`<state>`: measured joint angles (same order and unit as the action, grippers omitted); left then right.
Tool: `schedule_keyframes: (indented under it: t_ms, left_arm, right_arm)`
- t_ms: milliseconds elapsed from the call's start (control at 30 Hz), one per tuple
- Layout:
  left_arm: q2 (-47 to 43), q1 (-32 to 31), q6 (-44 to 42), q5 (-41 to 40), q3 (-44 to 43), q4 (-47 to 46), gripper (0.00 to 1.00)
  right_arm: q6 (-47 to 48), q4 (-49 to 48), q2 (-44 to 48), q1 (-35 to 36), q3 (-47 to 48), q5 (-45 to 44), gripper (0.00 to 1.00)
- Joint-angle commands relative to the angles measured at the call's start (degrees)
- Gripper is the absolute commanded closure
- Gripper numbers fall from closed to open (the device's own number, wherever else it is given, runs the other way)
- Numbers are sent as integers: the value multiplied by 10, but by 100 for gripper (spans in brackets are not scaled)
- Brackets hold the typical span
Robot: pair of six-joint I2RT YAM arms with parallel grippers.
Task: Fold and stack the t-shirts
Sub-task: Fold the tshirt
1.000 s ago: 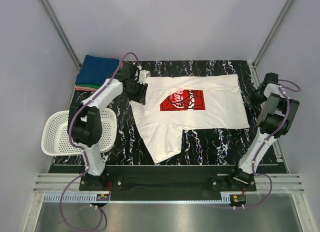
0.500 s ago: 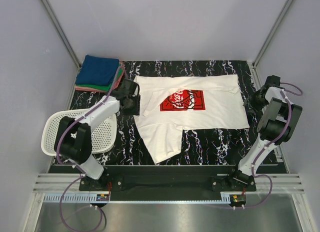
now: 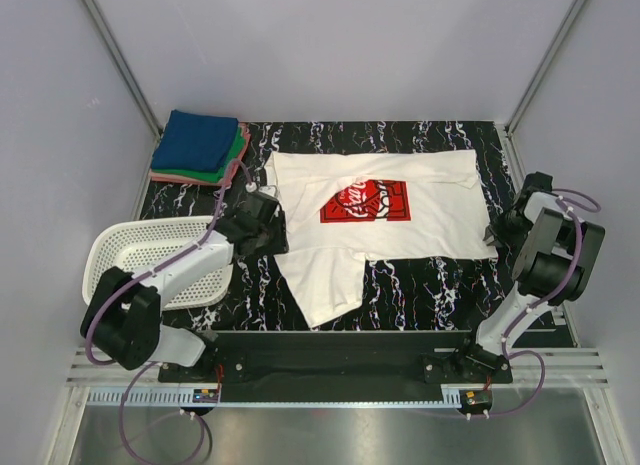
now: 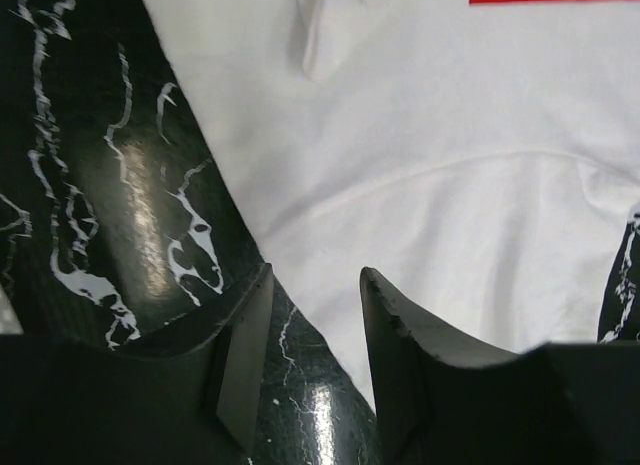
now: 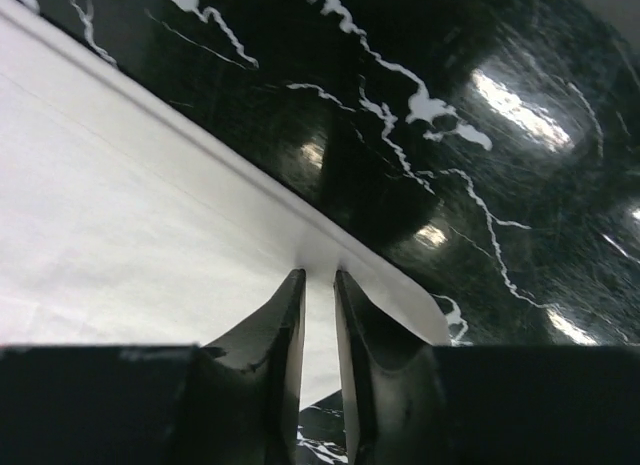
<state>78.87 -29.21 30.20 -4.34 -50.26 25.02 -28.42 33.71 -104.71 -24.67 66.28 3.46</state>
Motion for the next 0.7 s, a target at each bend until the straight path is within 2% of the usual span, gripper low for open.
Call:
schedule_keyframes:
  t_ms: [0, 100, 233, 333, 400, 467, 533, 667]
  left_arm:
    - [-8, -27, 26, 2, 37, -52, 55]
    - [-11, -36, 36, 0, 65, -70, 55]
    - [15, -36, 43, -1, 73, -58, 55]
    - [33, -36, 46, -33, 74, -30, 59]
    - [24, -35, 65, -84, 74, 1, 63]
    - [-18, -35, 76, -115, 75, 14, 64]
    - [-48, -30, 81, -130, 60, 21, 59]
    - [-48, 1, 53, -114, -54, 26, 52]
  right_arm:
    - [-5, 5, 41, -4, -24, -64, 75]
    - [-12, 9, 61, -17, -47, -79, 80]
    - [-9, 5, 76, -26, -70, -98, 80]
    - [-6, 1, 76, -35, -84, -101, 79]
    - [-1, 3, 81, -40, -85, -99, 79]
    - [0, 7, 101, -40, -75, -79, 74]
    - [-1, 21, 123, -40, -59, -68, 66]
    - [-17, 32, 127, -39, 7, -14, 55]
